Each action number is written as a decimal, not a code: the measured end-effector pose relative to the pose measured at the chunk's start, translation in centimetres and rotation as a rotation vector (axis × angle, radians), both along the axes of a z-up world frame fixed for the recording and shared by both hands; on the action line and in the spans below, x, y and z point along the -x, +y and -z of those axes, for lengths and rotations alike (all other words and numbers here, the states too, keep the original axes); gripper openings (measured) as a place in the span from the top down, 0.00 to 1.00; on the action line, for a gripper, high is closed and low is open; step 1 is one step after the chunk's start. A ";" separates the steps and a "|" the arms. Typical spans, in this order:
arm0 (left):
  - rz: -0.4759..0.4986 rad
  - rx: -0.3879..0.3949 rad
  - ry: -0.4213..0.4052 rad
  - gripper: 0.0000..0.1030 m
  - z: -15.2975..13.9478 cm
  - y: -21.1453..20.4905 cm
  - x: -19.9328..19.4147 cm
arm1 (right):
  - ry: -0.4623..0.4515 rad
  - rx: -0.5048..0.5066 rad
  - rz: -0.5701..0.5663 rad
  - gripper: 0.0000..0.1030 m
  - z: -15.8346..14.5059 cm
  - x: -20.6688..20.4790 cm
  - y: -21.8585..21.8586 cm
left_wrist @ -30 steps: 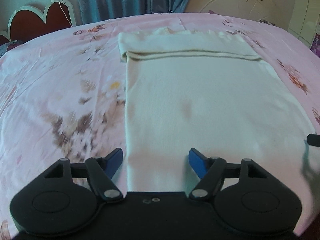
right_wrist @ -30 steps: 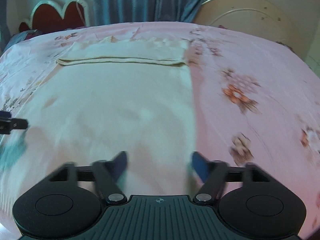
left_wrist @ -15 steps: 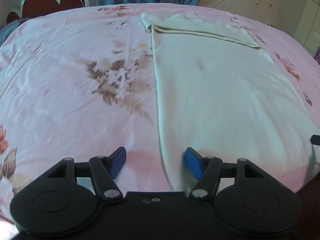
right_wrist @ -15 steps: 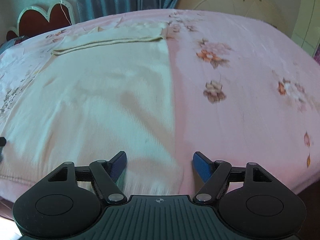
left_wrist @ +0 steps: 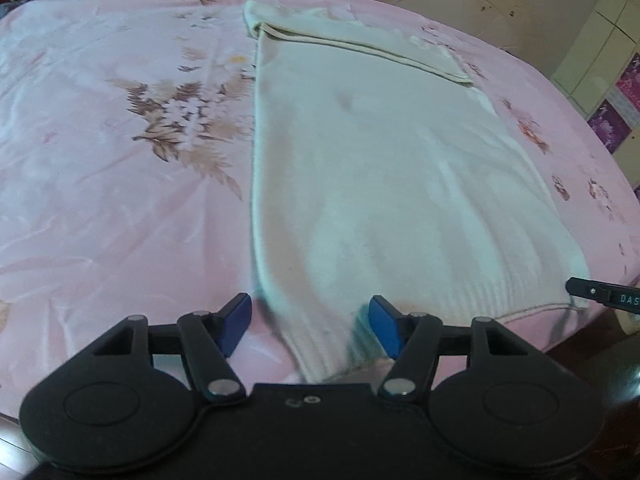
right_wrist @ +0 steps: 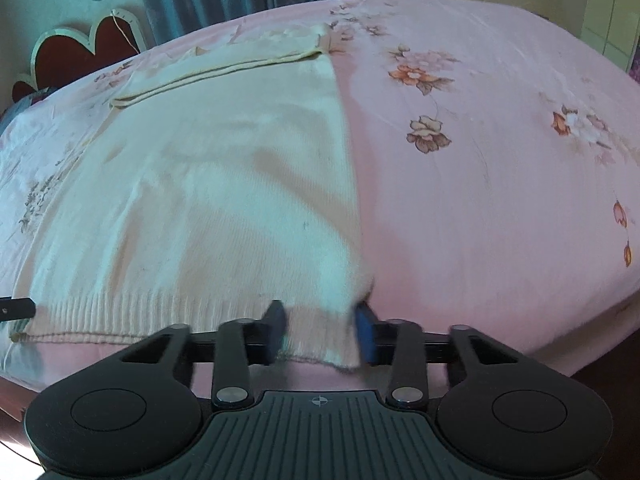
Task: Fold small clothes
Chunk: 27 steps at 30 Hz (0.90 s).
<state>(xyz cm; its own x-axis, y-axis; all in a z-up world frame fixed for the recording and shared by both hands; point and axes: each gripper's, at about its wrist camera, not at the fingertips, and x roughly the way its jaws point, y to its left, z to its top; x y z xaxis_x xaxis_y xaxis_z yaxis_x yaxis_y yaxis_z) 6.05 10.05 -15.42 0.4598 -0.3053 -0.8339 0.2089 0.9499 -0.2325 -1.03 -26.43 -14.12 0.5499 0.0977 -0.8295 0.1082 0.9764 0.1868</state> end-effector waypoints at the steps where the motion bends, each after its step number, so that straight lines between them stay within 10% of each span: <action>1: 0.002 0.015 0.002 0.43 0.0 0.0 -0.1 | 0.002 -0.014 0.002 0.76 0.0 -0.1 -0.1; 3: 0.004 0.050 0.017 0.63 0.1 0.2 -0.3 | 0.014 -0.076 0.006 0.92 -0.1 -0.1 -0.3; 7: 0.001 0.125 0.071 0.88 0.3 1.1 -0.8 | 0.004 -0.089 0.005 0.92 -0.7 0.0 -0.1; 16: 0.031 0.145 0.084 0.74 0.6 0.7 -1.0 | 0.030 -0.085 0.036 0.91 0.0 -0.5 -0.2; 27: 0.051 0.184 -0.005 0.94 -1.4 1.5 -1.9 | -0.040 -0.102 -0.023 0.92 -2.5 -0.8 0.7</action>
<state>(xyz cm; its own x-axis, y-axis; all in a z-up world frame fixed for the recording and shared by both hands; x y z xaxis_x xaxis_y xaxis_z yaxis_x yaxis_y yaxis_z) 7.96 11.52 -13.98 0.4441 -0.4753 -0.7595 0.2576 0.8796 -0.3999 -0.19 -25.77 -11.62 0.5790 0.1936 -0.7920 0.0767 0.9542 0.2893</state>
